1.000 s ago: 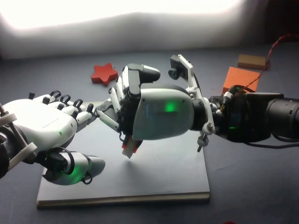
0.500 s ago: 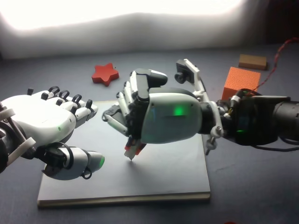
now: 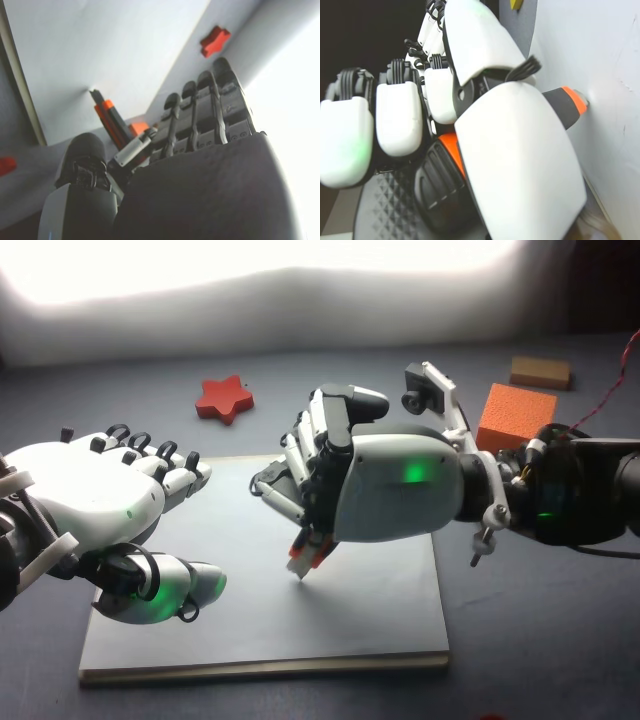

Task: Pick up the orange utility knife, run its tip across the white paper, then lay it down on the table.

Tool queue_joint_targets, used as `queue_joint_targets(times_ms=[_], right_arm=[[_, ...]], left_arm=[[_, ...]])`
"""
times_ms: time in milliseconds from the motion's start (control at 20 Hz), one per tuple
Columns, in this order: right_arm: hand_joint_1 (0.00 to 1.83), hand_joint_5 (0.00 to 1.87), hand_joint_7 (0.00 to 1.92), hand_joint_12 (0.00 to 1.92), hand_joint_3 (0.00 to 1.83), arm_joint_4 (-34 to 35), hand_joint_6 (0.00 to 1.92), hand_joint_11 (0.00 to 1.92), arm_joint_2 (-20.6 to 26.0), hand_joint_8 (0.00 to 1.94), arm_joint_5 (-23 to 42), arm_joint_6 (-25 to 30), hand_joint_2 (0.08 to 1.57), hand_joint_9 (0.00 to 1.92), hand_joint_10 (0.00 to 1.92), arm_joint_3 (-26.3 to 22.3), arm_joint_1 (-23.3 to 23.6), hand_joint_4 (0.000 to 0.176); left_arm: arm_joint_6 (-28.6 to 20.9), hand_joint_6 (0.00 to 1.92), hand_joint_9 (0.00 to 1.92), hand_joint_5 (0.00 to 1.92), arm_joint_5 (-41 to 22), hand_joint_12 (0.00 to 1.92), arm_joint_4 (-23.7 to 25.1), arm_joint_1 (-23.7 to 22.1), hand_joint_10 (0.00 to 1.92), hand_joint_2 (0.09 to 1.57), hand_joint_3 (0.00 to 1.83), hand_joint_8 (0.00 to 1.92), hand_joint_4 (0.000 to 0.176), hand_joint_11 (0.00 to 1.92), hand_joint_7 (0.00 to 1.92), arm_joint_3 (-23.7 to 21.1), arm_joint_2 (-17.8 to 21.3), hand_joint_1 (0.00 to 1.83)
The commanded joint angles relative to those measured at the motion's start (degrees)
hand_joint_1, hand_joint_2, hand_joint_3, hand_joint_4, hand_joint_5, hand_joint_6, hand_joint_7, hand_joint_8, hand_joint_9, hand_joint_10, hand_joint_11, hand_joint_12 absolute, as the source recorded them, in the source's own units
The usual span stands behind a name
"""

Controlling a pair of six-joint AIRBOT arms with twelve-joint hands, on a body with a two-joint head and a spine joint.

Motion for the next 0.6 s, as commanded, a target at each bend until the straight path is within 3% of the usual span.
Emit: queue_joint_targets(times_ms=[0, 150, 550], right_arm=[[0.39, 1.34, 1.51, 1.92, 0.01, 4.31, 1.92, 1.67, 0.5, 1.94, 5.89, -0.86, 1.56, 1.59, 1.92, 0.04, 0.71, 0.176], [0.37, 1.36, 1.52, 1.92, 0.01, 4.3, 1.92, 1.67, 1.51, 1.94, 6.41, -0.65, 1.57, 1.6, 1.92, 0.04, 0.84, 0.176], [0.37, 1.35, 1.52, 1.92, 0.01, 3.88, 1.92, 1.68, 4.61, 1.94, 8.15, 0.41, 1.56, 1.61, 1.92, 0.01, 0.13, 0.176]], left_arm=[[0.16, 0.0, 0.06, 0.0, -1.85, 0.37, 2.75, -0.68, 0.01, 1.29, 0.0, 0.0, 0.016, 0.0, 0.06, -0.06, 0.14, 0.0], [0.16, 0.0, 0.08, 0.01, -1.85, 0.43, 2.75, -0.69, 0.01, 1.29, 0.0, 0.01, 0.013, 0.0, 0.08, 0.0, 0.11, 0.01], [0.18, 0.0, 0.05, 0.0, -1.87, 0.35, 2.77, -0.58, 0.0, 1.29, 0.0, 0.0, 0.018, 0.0, 0.03, 0.0, 0.1, 0.0]])
